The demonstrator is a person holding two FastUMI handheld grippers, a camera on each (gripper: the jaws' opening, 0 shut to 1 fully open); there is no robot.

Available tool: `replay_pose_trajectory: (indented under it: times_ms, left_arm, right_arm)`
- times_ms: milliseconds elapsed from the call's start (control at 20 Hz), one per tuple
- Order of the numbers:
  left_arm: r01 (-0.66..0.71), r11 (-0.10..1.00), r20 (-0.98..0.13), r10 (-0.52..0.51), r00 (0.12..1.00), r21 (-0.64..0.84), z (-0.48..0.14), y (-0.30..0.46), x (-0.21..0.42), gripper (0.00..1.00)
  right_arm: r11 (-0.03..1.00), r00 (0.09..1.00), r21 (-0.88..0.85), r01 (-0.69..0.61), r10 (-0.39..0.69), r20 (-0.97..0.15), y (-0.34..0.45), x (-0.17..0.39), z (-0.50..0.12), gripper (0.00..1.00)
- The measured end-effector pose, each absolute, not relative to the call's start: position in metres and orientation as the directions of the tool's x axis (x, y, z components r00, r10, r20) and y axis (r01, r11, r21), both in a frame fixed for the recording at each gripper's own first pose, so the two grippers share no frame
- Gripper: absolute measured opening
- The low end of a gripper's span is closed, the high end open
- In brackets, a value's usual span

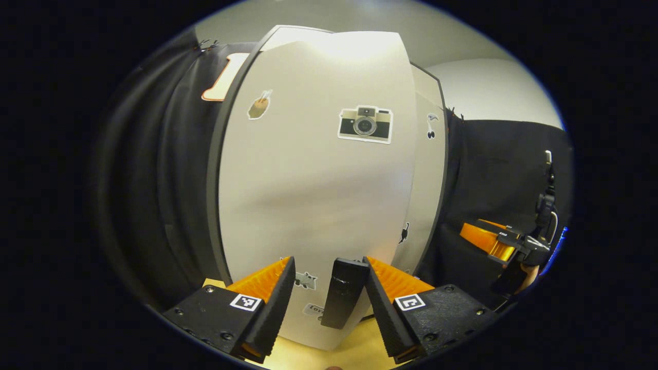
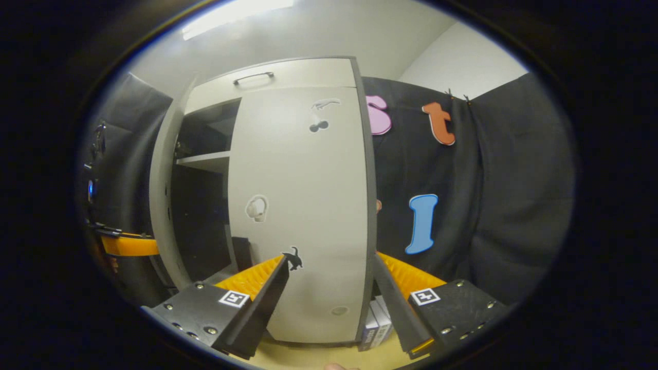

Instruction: Grab one shoe with the right hand and put it into the shoe cabinet, grab the other shoe with the left hand and put it into the shoe cabinet; then close the right door with the right hand and the left door with the left hand.

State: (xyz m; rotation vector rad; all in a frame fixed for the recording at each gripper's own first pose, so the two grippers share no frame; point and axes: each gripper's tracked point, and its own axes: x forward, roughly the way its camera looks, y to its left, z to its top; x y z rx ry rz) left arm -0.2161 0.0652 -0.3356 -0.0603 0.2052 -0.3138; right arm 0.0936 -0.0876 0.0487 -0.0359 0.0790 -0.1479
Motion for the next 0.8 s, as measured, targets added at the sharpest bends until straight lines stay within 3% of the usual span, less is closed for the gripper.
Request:
replay_pose_trajectory:
  times_ms: [800]
  left_arm:
    - [0.274,0.955,-0.194,-0.292,0.937,-0.114,-0.345,0.031,-0.162,0.80]
  right_arm:
    - [0.965,0.961,-0.025,0.261,-0.262,-0.091,-0.156,0.080,0.041,0.98]
